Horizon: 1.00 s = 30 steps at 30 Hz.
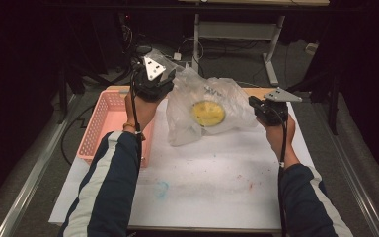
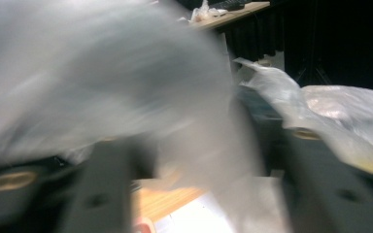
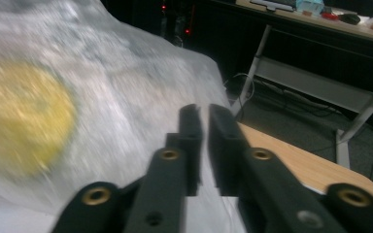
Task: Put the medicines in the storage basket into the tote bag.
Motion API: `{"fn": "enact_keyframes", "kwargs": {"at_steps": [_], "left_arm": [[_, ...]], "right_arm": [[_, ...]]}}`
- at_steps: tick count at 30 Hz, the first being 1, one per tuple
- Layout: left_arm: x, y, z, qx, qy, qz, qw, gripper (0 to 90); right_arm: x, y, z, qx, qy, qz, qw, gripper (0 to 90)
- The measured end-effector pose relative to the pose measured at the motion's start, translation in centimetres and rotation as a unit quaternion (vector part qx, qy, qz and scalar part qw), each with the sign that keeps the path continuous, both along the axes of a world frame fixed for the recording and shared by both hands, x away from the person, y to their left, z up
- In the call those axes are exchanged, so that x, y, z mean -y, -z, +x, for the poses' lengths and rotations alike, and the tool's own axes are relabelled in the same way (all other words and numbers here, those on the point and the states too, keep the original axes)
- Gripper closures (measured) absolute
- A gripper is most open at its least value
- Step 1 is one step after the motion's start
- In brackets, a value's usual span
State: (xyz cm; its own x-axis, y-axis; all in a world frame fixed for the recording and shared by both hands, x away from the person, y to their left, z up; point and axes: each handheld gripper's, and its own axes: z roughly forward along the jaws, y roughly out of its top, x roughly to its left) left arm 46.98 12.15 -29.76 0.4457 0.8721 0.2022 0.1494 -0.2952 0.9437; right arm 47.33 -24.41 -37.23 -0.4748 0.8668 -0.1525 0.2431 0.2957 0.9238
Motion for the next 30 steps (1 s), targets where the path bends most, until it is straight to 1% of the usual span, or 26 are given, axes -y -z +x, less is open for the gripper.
{"fn": "enact_keyframes", "kwargs": {"at_steps": [1,2,3,4,5,7,8,9,11,13,14,15,16,18,19,20,21,23,25,27,28,29,30], "left_arm": [[-0.2,-0.3,-0.2,0.001,0.017,-0.002,0.9998,36.5],[-0.3,-0.5,-0.5,-0.007,0.030,0.001,0.9995,31.7],[-0.3,-0.8,-0.9,-0.005,0.035,0.012,0.9993,28.4],[-0.5,-1.1,-1.2,0.000,0.041,0.014,0.9991,28.1],[-0.6,-1.4,-1.6,0.001,0.044,0.012,0.9990,28.0],[-0.9,-1.8,-2.1,0.004,0.041,0.019,0.9990,27.9],[-1.0,-2.0,-2.4,0.002,0.045,0.020,0.9988,26.0],[-1.3,-2.0,-2.7,0.003,0.047,0.018,0.9987,24.4],[-1.7,-2.1,-3.3,0.007,0.049,0.019,0.9986,24.4],[-2.4,-2.1,-4.0,0.012,0.054,0.006,0.9984,24.3],[-2.7,-2.1,-4.4,0.014,0.058,0.003,0.9982,24.1],[-3.1,-2.2,-4.8,0.019,0.064,-0.001,0.9978,20.9],[-3.5,-2.4,-5.1,0.024,0.067,-0.010,0.9974,18.4],[-4.1,-3.0,-5.7,0.030,0.075,-0.029,0.9963,18.5],[-4.2,-3.3,-5.9,0.032,0.078,-0.032,0.9959,18.5],[-4.2,-3.7,-6.0,0.034,0.080,-0.027,0.9958,18.4],[-4.2,-4.1,-6.2,0.036,0.081,-0.023,0.9958,18.4],[-4.1,-5.0,-6.3,0.038,0.087,-0.025,0.9951,18.4],[-3.8,-5.8,-6.2,0.034,0.091,-0.021,0.9951,18.3],[-3.3,-6.2,-5.8,0.012,0.087,0.002,0.9961,18.3],[-3.1,-6.1,-5.6,0.001,0.093,0.019,0.9955,18.3],[-3.0,-5.8,-5.6,0.001,0.091,0.029,0.9954,18.3],[-3.1,-5.3,-5.6,0.005,0.083,0.030,0.9961,18.3]], "right_arm": [[-0.1,-0.1,-0.1,0.003,-0.003,0.002,1.0000,76.4],[-0.2,-0.2,-0.3,0.006,-0.007,0.004,0.9999,73.3],[-0.4,-0.4,-0.5,0.010,-0.009,0.006,0.9999,70.8],[-0.7,-0.6,-0.7,0.013,-0.012,0.004,0.9998,68.9],[-0.9,-0.8,-0.9,0.017,-0.017,0.003,0.9997,66.8],[-1.4,-1.1,-1.2,0.029,-0.022,-0.004,0.9993,65.7],[-1.6,-1.3,-1.4,0.033,-0.024,-0.006,0.9992,63.7],[-1.7,-1.4,-1.5,0.035,-0.024,-0.005,0.9991,61.5],[-1.8,-1.6,-1.8,0.040,-0.023,-0.005,0.9989,59.7],[-1.9,-1.8,-2.0,0.042,-0.021,-0.005,0.9989,56.1],[-1.8,-1.8,-2.1,0.041,-0.020,-0.005,0.9990,54.3],[-1.8,-1.9,-2.1,0.041,-0.020,-0.004,0.9989,53.0],[-1.7,-1.9,-2.2,0.041,-0.018,-0.002,0.9990,51.1],[-1.7,-2.1,-2.4,0.044,-0.015,-0.003,0.9989,48.3],[-1.7,-2.2,-2.4,0.046,-0.015,-0.003,0.9988,47.1],[-1.7,-2.3,-2.5,0.049,-0.015,-0.005,0.9987,45.7],[-1.7,-2.3,-2.5,0.047,-0.013,-0.004,0.9988,44.2],[-1.9,-2.5,-2.5,0.047,-0.018,-0.003,0.9987,43.6],[-2.1,-2.7,-2.6,0.049,-0.020,-0.007,0.9986,42.2],[-2.4,-2.9,-2.7,0.049,-0.024,-0.007,0.9985,41.5],[-2.5,-2.9,-2.7,0.050,-0.025,-0.009,0.9984,41.4],[-2.6,-3.0,-2.8,0.049,-0.027,-0.008,0.9984,41.3],[-2.8,-3.0,-2.8,0.048,-0.029,-0.007,0.9984,40.8]]}}
